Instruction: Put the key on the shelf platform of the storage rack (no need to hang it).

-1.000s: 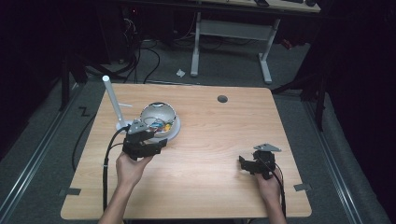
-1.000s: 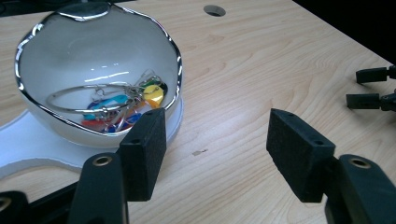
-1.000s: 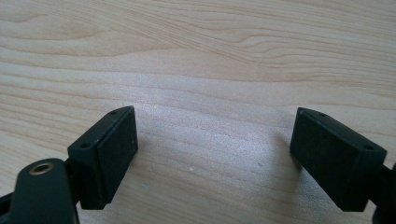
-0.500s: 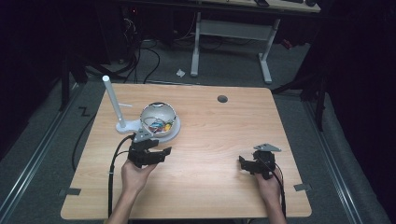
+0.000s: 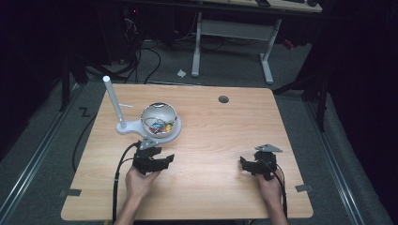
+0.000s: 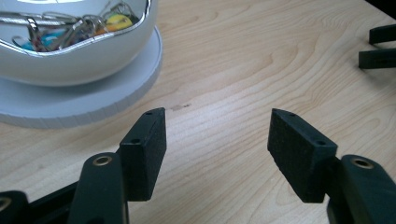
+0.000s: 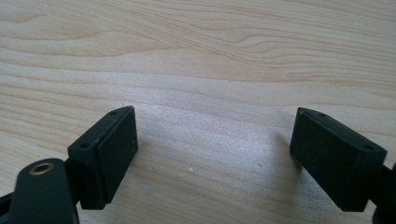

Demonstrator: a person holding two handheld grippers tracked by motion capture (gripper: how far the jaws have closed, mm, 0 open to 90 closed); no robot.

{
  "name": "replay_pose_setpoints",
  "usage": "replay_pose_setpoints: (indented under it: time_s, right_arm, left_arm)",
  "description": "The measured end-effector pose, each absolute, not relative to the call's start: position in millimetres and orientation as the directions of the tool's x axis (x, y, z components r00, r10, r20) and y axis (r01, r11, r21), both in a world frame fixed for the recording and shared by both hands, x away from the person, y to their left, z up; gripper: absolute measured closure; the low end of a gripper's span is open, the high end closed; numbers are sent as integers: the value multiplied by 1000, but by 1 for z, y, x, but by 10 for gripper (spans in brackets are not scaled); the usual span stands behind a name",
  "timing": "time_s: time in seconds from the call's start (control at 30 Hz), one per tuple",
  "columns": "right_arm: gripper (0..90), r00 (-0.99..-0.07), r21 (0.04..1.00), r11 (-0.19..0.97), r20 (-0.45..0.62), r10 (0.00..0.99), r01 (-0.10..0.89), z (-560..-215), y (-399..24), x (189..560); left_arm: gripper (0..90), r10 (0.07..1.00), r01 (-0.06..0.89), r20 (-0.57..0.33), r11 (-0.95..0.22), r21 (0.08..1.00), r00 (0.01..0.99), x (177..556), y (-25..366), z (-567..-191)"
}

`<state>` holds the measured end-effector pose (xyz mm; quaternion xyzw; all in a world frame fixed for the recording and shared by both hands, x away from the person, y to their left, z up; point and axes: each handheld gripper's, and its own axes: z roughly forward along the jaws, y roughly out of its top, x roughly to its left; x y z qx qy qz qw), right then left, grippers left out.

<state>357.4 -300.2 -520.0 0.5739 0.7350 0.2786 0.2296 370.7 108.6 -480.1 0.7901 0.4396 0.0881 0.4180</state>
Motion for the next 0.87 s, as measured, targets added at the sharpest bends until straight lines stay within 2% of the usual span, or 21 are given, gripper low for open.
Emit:
replay_pose_setpoints:
  time_s: [0.17,0.43,0.67,0.87]
  right_arm:
    - [152,-235,673,186,-18,972,716,-520,-300,357]
    - [152,-235,673,186,-18,972,716,-520,-300,357]
    - [152,-235,673,186,-18,972,716,-520,-300,357]
    - [152,-235,673,185,-18,972,716,-520,-300,357]
  left_arm:
    - [377,774,628,-227,-265,732,591,369,106,-489]
    - [377,802,621,-158,-305,722,576,365,99,-508]
    - [355,829,578,-27,-366,729,559,354,88,-525]
    - [333,832,589,-42,-355,726,554,354,87,-526]
